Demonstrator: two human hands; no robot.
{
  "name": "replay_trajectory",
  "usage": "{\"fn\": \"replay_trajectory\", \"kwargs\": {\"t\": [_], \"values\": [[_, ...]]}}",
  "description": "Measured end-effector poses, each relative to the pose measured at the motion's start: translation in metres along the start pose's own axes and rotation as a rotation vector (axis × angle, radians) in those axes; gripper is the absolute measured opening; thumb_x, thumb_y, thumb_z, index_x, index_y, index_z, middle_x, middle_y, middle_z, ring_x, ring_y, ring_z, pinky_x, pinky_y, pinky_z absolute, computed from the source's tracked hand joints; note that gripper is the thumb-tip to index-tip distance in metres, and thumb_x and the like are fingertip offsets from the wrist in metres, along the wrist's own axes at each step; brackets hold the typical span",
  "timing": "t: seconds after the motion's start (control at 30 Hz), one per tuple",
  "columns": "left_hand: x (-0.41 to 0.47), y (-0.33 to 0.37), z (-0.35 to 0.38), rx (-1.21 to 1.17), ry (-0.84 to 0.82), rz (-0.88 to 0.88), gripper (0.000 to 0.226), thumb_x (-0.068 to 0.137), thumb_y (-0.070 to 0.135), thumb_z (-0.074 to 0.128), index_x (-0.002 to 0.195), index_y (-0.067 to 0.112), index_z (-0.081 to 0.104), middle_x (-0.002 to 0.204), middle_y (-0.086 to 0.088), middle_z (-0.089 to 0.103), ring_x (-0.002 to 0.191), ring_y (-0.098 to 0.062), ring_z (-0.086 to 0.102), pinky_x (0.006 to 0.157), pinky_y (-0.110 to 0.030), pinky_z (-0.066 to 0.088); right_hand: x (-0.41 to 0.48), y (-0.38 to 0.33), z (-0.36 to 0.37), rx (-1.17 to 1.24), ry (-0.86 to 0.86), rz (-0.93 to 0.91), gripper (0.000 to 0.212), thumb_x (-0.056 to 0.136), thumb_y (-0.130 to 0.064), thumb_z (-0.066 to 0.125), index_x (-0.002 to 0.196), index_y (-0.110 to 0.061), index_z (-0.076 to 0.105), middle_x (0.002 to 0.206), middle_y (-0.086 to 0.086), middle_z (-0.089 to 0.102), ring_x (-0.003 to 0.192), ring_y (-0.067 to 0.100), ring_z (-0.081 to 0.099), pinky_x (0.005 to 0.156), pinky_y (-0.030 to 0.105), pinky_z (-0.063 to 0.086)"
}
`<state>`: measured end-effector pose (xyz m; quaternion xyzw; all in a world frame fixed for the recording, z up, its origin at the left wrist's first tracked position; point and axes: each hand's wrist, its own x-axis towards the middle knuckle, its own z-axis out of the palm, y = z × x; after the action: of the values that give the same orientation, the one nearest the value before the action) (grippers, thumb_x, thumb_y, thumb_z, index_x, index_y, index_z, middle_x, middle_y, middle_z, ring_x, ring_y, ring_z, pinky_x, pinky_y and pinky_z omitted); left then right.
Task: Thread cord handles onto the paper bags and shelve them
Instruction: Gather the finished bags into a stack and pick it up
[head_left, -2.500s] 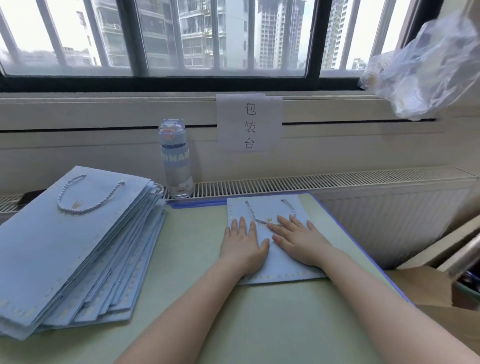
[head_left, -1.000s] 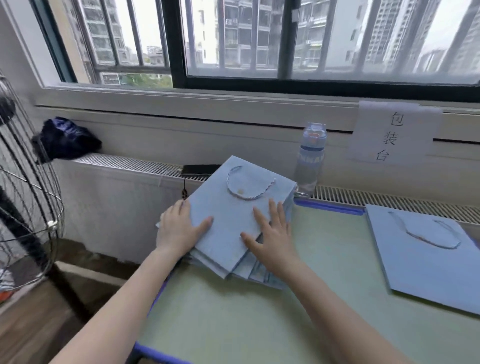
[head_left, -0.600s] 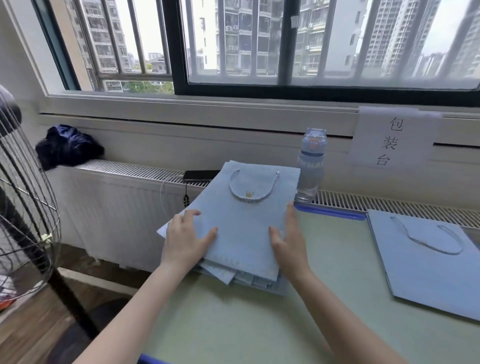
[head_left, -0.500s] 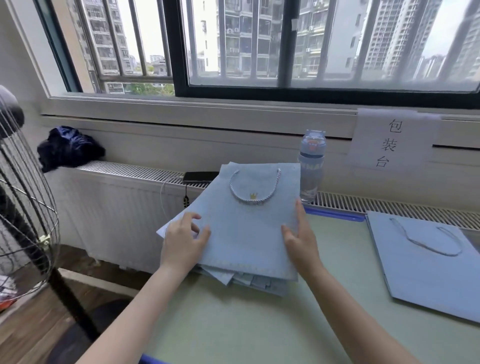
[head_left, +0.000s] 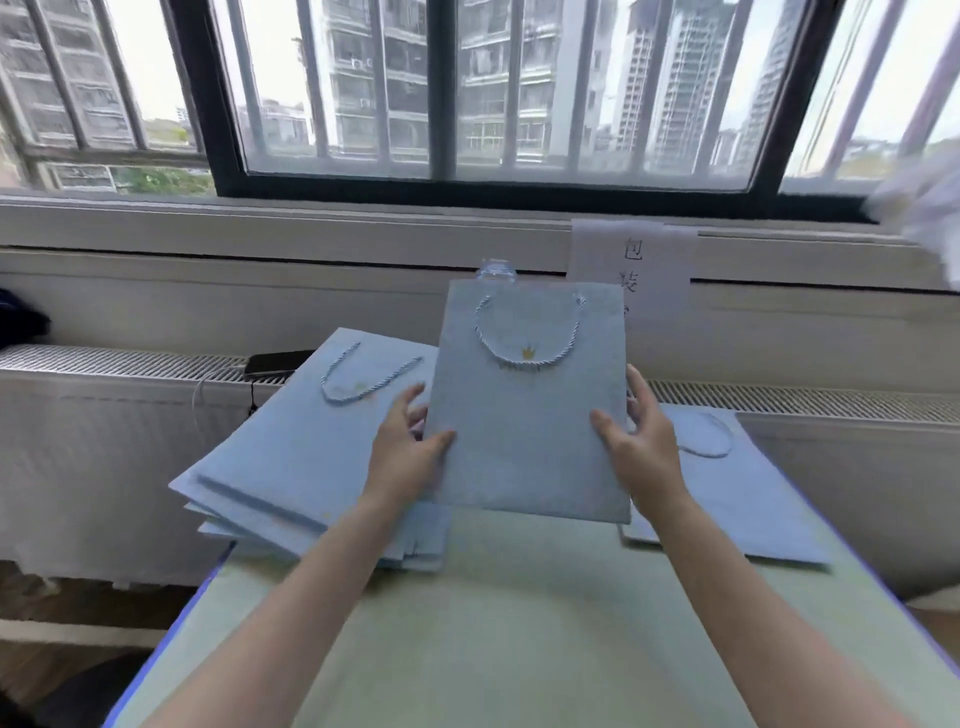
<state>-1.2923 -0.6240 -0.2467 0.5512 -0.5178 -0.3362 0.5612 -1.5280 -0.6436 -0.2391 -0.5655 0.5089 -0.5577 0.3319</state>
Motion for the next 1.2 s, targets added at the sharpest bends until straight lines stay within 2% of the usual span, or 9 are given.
{"fn": "replay_trajectory", "kwargs": {"t": [0.1,0.2,0.33,0.47,0.6,0.77,0.97,1.1,1.2], "values": [[0.0,-0.002,0.056,-0.015,-0.029,-0.008,0.054,0.08,-0.001,0.065,0.128,0.016,0.049,0.105,-0.006,0.069,0.093,-0.024,0.066,0.089,-0.047,0.051,0.0,0.009,-0.041,-0.187,0.012,0.042,0.077,0.088,-0.018,0.065,0.15,-0.024,0.02,0.134,-0.013,0.045,0.119,0.008,0.047,0.098,0.025,0.039],[-0.007,-0.006,0.111,0.031,-0.09,-0.019,0.054,0.08,-0.001,0.064,0.128,0.017,0.05,0.098,0.003,0.069,0.092,-0.02,0.065,0.087,-0.038,0.051,-0.004,0.027,-0.078,-0.379,0.136,0.104,0.076,0.086,-0.018,0.066,0.149,-0.02,0.025,0.139,0.0,0.046,0.126,0.018,0.045,0.096,0.024,0.036],[-0.02,-0.013,0.153,0.231,-0.257,0.006,0.057,0.082,0.011,0.062,0.136,0.014,0.046,0.125,-0.006,0.062,0.112,-0.024,0.058,0.091,-0.025,0.041,-0.004,0.045,-0.113,-0.614,0.18,0.153,0.069,0.088,-0.018,0.064,0.147,-0.014,0.029,0.136,0.016,0.042,0.126,0.028,0.041,0.097,0.029,0.032],[-0.035,-0.023,0.176,0.747,-0.631,0.108,0.073,0.087,0.053,0.05,0.146,0.014,0.031,0.151,-0.018,0.025,0.141,-0.031,0.022,0.113,-0.029,0.018,0.006,0.061,-0.132,-0.772,0.09,0.243,0.048,0.09,-0.017,0.059,0.136,-0.01,0.046,0.132,0.02,0.043,0.121,0.031,0.043,0.092,0.031,0.034],[-0.046,-0.029,0.183,0.932,-0.693,0.188,0.082,0.091,0.063,0.039,0.152,0.019,0.007,0.158,-0.017,-0.01,0.146,-0.028,-0.008,0.118,-0.036,-0.001,0.006,0.086,-0.13,-1.059,0.026,0.262,0.028,0.098,-0.027,0.042,0.115,-0.01,0.055,0.122,0.014,0.048,0.115,0.036,0.044,0.091,0.038,0.036],[-0.047,-0.037,0.18,0.821,-0.678,0.282,0.08,0.087,0.057,0.053,0.151,0.027,0.018,0.16,-0.009,-0.004,0.147,-0.023,-0.004,0.117,-0.031,0.006,0.005,0.094,-0.127,-1.192,0.085,0.341,0.038,0.101,-0.04,0.028,0.137,-0.038,0.041,0.143,0.01,0.036,0.122,0.037,0.038,0.102,0.041,0.03],[-0.045,-0.039,0.182,0.773,-0.633,0.29,0.068,0.089,0.054,0.053,0.148,0.032,0.026,0.16,0.001,0.007,0.14,-0.02,0.025,0.111,-0.03,0.027,0.011,0.095,-0.144,-1.246,0.158,0.321,0.033,0.097,-0.036,0.034,0.119,-0.026,0.057,0.12,0.012,0.051,0.109,0.032,0.042,0.089,0.038,0.034],[-0.046,-0.04,0.184,0.841,-0.615,0.277,0.063,0.092,0.054,0.045,0.148,0.031,0.027,0.16,0.0,0.009,0.137,-0.027,0.027,0.112,-0.034,0.026,0.01,0.088,-0.126,-1.279,0.132,0.314,0.033,0.098,-0.037,0.032,0.12,-0.026,0.054,0.138,0.009,0.039,0.122,0.032,0.035,0.102,0.047,0.026],[-0.048,-0.041,0.184,0.84,-0.583,0.343,0.055,0.095,0.046,0.045,0.142,0.02,0.038,0.154,-0.006,0.025,0.129,-0.027,0.039,0.102,-0.033,0.034,0.01,0.085,-0.1,-1.268,-0.076,0.223,0.039,0.097,-0.045,0.031,0.126,-0.026,0.049,0.146,0.007,0.032,0.134,0.028,0.026,0.109,0.054,0.015]]}}
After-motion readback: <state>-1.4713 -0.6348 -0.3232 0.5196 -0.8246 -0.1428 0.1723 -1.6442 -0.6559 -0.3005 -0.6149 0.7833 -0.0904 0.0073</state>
